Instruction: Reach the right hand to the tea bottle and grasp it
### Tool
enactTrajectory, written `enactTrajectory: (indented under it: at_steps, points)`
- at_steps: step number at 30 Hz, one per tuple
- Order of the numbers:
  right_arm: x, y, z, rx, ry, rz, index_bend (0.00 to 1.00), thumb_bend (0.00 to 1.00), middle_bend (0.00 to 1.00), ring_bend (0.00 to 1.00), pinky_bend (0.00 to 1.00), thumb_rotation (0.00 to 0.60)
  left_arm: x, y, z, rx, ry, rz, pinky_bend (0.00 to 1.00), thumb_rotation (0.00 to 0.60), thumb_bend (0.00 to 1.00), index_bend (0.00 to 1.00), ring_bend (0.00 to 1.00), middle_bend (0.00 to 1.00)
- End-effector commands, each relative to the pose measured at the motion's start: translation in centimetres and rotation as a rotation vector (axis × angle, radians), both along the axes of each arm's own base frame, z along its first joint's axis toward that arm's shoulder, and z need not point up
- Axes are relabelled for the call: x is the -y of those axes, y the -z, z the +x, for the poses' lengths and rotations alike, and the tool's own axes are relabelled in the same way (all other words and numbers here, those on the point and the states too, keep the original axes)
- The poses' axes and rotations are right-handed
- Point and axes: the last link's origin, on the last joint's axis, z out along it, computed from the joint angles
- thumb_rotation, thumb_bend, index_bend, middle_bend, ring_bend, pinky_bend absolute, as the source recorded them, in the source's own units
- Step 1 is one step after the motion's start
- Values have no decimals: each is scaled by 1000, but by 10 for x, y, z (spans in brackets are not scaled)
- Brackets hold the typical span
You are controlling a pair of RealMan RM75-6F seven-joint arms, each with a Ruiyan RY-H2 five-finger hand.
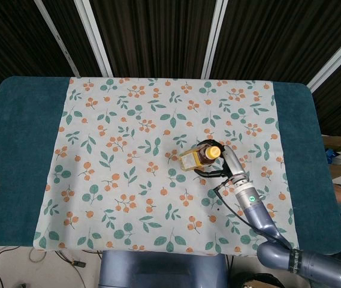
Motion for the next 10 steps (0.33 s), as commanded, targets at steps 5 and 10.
enactTrajectory:
  at_steps: [5,10]
  points:
    - [-2,-60,-10,-3,-1,-66,554,367,506,517,559,600,0,0,1,4,0,4,30,600,354,52,0,3]
    - [-4,-90,-13,-31,-3,-81,554,366,506,515,559,600,0,0,1,7,-1,6,29,600,354,52,0,3]
